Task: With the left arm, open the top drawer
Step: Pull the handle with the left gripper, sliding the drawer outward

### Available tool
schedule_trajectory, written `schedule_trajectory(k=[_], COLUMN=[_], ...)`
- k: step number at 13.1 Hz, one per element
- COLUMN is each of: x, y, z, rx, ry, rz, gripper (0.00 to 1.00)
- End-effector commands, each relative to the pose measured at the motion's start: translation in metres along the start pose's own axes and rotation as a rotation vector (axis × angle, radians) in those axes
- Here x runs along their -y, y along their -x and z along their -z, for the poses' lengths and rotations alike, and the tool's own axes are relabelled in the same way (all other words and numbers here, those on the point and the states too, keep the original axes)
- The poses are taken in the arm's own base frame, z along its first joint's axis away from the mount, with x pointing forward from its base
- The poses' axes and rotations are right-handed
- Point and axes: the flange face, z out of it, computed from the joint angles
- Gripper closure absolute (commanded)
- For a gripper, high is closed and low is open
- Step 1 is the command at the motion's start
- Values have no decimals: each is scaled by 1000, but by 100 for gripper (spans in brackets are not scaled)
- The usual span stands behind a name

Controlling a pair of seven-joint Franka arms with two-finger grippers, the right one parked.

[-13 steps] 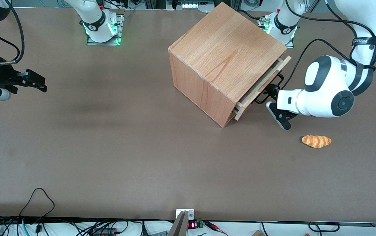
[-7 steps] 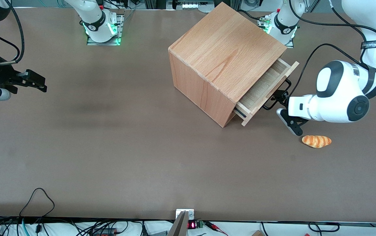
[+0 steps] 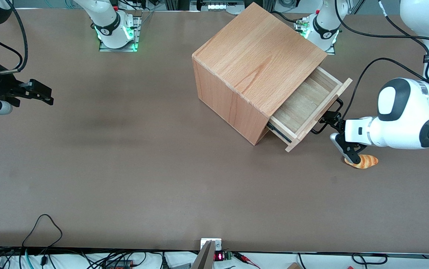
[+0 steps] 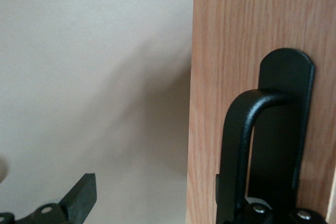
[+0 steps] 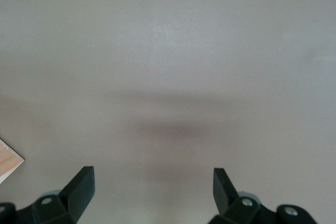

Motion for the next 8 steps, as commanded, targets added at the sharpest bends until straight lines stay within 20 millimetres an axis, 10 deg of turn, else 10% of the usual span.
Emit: schedule_trajectory(k=[1,8], x=[30,69], y=[4,16], z=[-5,4], rx=[10,18], ry=[-5,3], rz=[-4,35], gripper=[0,0])
